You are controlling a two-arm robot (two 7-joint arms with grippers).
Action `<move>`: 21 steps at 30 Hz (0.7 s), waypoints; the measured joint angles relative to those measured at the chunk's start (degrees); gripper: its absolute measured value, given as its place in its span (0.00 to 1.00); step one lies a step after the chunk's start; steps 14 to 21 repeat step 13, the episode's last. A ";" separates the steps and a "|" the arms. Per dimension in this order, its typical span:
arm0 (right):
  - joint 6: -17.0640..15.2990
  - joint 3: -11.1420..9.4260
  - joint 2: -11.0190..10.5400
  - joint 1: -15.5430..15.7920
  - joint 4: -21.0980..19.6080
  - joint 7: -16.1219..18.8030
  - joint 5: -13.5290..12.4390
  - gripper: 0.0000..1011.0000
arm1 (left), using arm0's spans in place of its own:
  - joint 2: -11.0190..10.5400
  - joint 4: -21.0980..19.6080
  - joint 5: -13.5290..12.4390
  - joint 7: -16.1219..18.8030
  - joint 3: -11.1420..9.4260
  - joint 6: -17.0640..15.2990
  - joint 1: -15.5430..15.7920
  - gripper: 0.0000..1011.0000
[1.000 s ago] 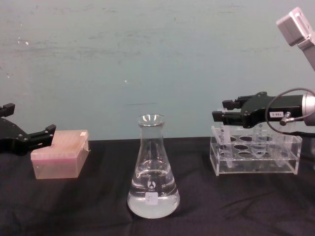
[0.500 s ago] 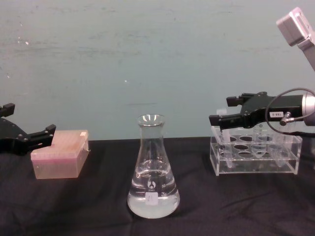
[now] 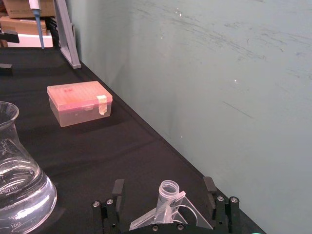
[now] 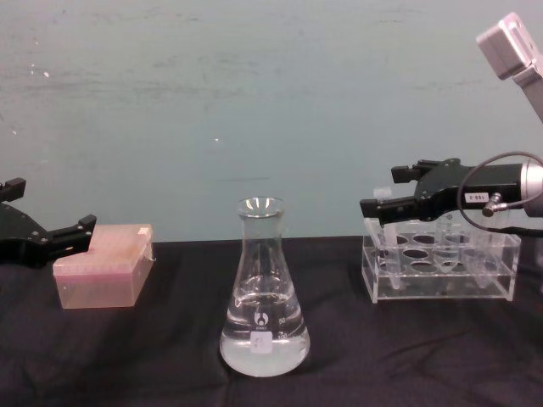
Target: Pour the liquid from the test tube into the beaker using one hand.
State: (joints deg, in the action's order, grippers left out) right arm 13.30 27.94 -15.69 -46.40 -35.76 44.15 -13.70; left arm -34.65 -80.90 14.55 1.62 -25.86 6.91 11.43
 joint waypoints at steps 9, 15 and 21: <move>0.00 0.00 0.00 0.00 0.00 0.00 0.00 0.99 | 0.00 0.00 0.01 0.00 0.00 0.00 0.00 0.99; 0.00 0.00 0.00 0.00 0.00 0.00 0.00 0.99 | 0.00 0.00 0.00 0.00 0.00 0.00 0.00 0.99; 0.00 0.00 0.00 0.00 0.00 0.00 0.00 0.99 | 0.00 0.00 0.00 0.00 0.00 0.00 0.00 0.99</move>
